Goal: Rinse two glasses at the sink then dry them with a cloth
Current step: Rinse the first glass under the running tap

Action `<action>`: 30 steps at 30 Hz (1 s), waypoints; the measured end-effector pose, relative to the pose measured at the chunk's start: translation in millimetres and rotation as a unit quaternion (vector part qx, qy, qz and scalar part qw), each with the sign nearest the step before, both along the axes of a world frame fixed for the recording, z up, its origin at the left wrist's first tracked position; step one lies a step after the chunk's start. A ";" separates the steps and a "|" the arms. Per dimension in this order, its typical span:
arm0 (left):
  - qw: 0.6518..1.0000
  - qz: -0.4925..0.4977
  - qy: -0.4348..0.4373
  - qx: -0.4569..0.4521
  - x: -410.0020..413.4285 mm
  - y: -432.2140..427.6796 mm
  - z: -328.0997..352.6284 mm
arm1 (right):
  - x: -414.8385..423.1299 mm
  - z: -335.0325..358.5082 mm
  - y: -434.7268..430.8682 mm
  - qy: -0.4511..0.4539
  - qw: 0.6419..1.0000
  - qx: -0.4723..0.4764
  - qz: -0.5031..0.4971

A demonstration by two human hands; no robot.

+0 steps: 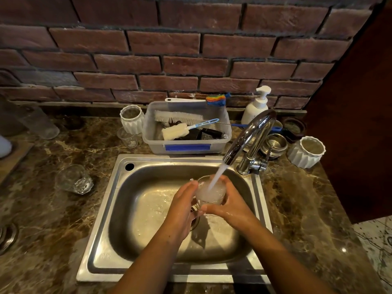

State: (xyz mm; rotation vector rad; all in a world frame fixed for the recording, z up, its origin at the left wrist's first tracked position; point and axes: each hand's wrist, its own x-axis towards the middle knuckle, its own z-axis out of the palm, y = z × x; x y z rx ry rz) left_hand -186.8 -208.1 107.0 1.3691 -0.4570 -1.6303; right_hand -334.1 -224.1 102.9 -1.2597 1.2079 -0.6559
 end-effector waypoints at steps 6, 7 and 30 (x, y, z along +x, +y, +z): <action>1.000 0.000 -0.027 0.000 3.1 -0.5 -4.7 | 0.1 -3.1 -0.1 -0.001 1.000 -0.012 0.027; 1.000 0.001 -0.027 0.000 3.4 -0.2 -4.6 | -0.4 -3.1 -1.6 -0.005 1.000 -0.016 0.019; 1.000 0.017 -0.018 -0.004 8.6 2.5 -11.3 | 4.6 -14.2 -2.0 0.006 0.998 -0.038 0.049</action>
